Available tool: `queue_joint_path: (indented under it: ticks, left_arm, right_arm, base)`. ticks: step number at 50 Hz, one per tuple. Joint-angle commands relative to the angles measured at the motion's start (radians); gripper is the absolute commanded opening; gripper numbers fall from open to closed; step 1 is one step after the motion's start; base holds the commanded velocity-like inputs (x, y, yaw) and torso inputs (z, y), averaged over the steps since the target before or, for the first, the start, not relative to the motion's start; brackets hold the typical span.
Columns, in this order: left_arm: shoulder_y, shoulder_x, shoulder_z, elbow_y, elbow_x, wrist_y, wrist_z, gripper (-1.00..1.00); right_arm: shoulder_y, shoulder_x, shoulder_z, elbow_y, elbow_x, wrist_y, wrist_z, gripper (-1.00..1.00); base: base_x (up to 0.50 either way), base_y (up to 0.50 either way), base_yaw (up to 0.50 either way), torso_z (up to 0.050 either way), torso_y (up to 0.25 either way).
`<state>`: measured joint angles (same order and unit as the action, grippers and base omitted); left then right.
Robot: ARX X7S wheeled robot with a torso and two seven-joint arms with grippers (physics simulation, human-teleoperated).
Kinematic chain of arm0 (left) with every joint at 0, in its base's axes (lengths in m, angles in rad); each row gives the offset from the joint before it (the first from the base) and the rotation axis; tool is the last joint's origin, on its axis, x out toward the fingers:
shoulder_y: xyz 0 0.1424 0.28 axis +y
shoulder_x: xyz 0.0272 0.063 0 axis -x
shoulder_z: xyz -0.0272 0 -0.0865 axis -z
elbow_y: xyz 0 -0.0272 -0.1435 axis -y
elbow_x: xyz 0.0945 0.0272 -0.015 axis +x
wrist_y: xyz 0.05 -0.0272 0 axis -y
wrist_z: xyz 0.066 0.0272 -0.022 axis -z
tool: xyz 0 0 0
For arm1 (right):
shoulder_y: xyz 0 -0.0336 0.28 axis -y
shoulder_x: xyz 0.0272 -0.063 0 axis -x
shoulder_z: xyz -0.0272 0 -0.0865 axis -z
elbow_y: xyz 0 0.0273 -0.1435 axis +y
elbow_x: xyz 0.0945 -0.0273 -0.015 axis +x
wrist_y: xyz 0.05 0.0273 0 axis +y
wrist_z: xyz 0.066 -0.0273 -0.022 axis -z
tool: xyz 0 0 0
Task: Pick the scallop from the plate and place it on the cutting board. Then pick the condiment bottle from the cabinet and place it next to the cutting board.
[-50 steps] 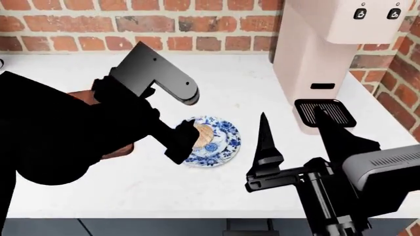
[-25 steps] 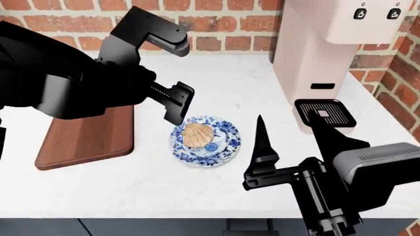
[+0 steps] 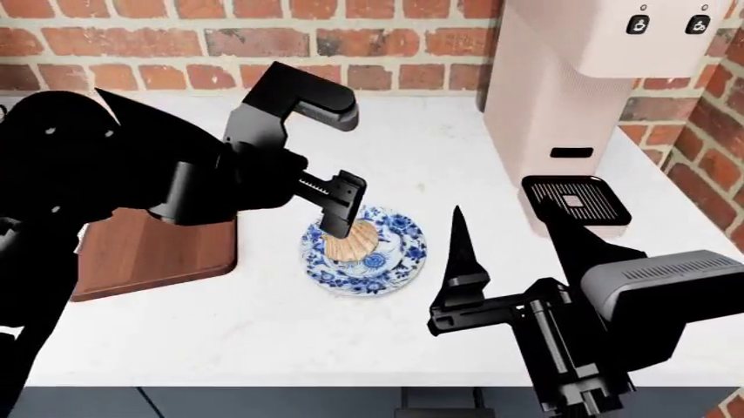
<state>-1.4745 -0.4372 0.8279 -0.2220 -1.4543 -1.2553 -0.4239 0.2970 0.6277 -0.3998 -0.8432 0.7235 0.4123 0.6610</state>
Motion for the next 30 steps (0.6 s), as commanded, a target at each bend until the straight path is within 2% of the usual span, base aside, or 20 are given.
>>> queue_joint_path:
  ticks: [1, 30]
  left_arm:
    - [0.034, 0.032, 0.011, 0.023, -0.012, 0.018, 0.000, 1.00]
    - [0.085, 0.072, 0.064, -0.050, 0.064, 0.093, 0.070, 1.00]
  right_arm:
    - [0.002, 0.000, -0.002, 0.006, 0.003, 0.000, 0.002, 1.00]
    - [0.006, 0.001, -0.006, 0.018, 0.014, -0.001, 0.002, 1.00]
  base:
    - [0.00, 0.00, 0.00, 0.000, 0.000]
    - [0.00, 0.00, 0.00, 0.000, 0.000]
